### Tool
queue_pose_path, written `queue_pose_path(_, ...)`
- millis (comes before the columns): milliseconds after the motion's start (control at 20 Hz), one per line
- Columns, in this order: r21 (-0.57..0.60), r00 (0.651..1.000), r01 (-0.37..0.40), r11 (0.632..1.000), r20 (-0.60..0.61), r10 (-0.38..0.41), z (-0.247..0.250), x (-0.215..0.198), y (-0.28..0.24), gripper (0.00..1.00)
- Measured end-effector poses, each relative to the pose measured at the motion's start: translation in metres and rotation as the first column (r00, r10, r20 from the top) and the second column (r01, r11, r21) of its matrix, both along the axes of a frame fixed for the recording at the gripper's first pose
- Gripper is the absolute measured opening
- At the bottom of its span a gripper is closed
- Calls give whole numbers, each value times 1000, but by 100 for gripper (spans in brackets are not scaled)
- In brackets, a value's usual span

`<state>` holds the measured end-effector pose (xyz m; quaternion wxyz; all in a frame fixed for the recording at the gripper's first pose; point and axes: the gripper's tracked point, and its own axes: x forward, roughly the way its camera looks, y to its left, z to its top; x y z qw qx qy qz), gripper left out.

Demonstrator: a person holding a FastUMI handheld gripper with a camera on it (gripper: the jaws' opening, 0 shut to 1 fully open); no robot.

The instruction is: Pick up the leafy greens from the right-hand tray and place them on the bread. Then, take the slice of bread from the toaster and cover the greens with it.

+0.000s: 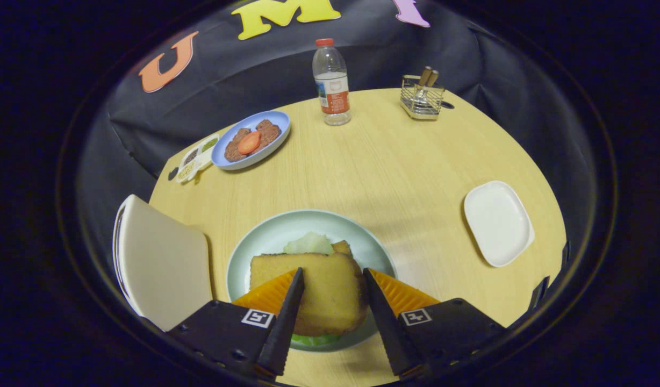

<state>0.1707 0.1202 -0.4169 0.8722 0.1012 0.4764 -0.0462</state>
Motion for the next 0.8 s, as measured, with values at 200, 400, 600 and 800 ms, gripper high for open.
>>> queue_pose_path(200, -16, 998, -31, 999, 55, 32, 14, 2, -4, 82)
queue_pose_path(400, -51, 979, -79, 996, 183, 87, 58, 1, -5, 96)
queue_pose_path(600, -110, 931, -119, 987, 334, 149, 130, -15, -17, 97)
queue_pose_path(800, -206, 844, -106, 973, 498, 198, 218, -43, -53, 97)
